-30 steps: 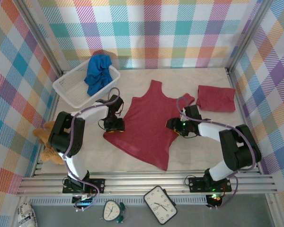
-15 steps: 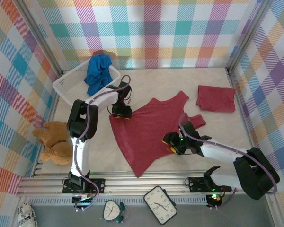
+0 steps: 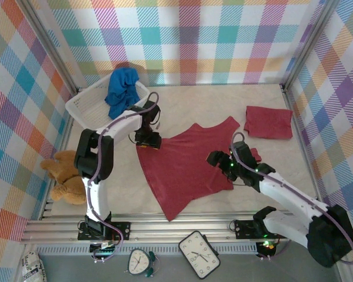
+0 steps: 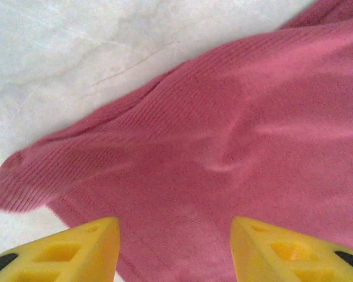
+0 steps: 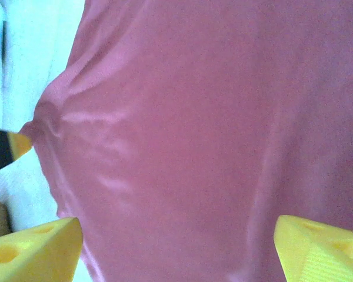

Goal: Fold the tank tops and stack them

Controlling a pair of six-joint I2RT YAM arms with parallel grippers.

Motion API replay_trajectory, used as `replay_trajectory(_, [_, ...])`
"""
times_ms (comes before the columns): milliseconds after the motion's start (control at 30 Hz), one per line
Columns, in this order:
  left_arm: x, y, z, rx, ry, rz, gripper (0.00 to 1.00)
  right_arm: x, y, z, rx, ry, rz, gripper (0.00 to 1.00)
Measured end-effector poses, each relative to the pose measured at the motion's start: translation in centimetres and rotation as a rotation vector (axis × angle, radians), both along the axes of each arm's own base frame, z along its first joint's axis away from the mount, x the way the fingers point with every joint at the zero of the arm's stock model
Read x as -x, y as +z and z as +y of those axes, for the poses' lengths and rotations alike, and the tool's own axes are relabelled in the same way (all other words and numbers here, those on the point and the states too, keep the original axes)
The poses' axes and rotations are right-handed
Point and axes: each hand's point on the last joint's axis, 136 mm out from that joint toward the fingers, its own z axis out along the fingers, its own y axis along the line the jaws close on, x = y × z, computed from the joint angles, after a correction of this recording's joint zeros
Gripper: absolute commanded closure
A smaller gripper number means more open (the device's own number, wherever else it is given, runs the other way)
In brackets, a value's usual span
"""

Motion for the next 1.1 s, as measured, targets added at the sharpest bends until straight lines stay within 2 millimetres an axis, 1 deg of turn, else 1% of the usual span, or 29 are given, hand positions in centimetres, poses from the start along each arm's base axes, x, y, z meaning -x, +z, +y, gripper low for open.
replay_trajectory(33, [0.1, 0.1, 0.1, 0.007, 0.004, -0.005, 0.48, -0.5, -0.7, 0.0, 0.01, 0.017, 0.009, 0.15])
replay_trajectory(100, [0.2, -0.4, 0.3, 0.016, 0.009, -0.002, 0.48, -1.2, -2.4, 0.1, 0.028, 0.055, 0.047, 0.16])
replay_trajectory(200, [1.0, -2.3, 0.8, 0.016, 0.021, 0.044, 0.48, -1.5, -4.6, 0.8, 0.031, 0.111, 0.11, 0.2])
replay_trajectory(267, [1.3, -3.5, 1.4, 0.01, 0.033, 0.073, 0.49, -1.2, -5.7, 1.4, 0.016, 0.142, 0.144, 0.22])
replay_trajectory(300, [1.4, -3.9, 1.7, 0.005, 0.038, 0.082, 0.49, -1.2, -5.8, 1.7, 0.005, 0.151, 0.149, 0.22])
replay_trajectory(367, [1.3, -4.0, 2.1, 0.004, 0.047, 0.084, 0.49, -1.2, -5.6, 2.2, -0.018, 0.163, 0.14, 0.22])
replay_trajectory(433, [1.2, -4.0, 2.5, 0.002, 0.054, 0.084, 0.48, -0.6, -5.8, 2.7, -0.027, 0.177, 0.147, 0.22])
replay_trajectory(500, [1.3, -4.0, 2.9, -0.01, 0.057, 0.088, 0.48, 0.3, -5.8, 3.2, -0.041, 0.19, 0.155, 0.22])
replay_trajectory(567, [1.5, -4.1, 3.5, -0.036, 0.056, 0.099, 0.48, 1.7, -5.8, 3.6, -0.062, 0.197, 0.171, 0.22])
replay_trajectory(700, [1.9, -4.1, 4.0, -0.054, 0.045, 0.116, 0.48, 4.0, -5.6, 3.0, -0.077, 0.168, 0.206, 0.21])
replay_trajectory(767, [1.8, -3.9, 3.8, -0.043, 0.042, 0.117, 0.48, 4.4, -5.2, 2.3, -0.048, 0.154, 0.205, 0.19])
replay_trajectory(833, [1.4, -3.3, 3.6, -0.035, 0.034, 0.106, 0.48, 4.0, -4.3, 1.9, -0.009, 0.16, 0.178, 0.18])
replay_trajectory(900, [0.6, -2.3, 3.3, -0.028, 0.016, 0.085, 0.48, 2.6, -2.5, 2.2, 0.026, 0.207, 0.097, 0.18])
replay_trajectory(933, [0.1, -1.8, 3.1, -0.023, 0.006, 0.069, 0.48, 1.6, -1.2, 2.5, 0.044, 0.243, 0.034, 0.17])
replay_trajectory(967, [-0.4, -1.2, 3.1, -0.022, -0.007, 0.054, 0.48, 0.4, 0.3, 2.9, 0.07, 0.287, -0.038, 0.17])
replay_trajectory(1067, [-1.4, 0.0, 3.1, -0.029, -0.065, 0.011, 0.48, -3.1, 3.8, 4.2, 0.144, 0.428, -0.239, 0.18])
replay_trajectory(1100, [-1.5, 0.2, 3.2, -0.036, -0.088, 0.006, 0.48, -4.2, 4.5, 4.6, 0.164, 0.473, -0.29, 0.18])
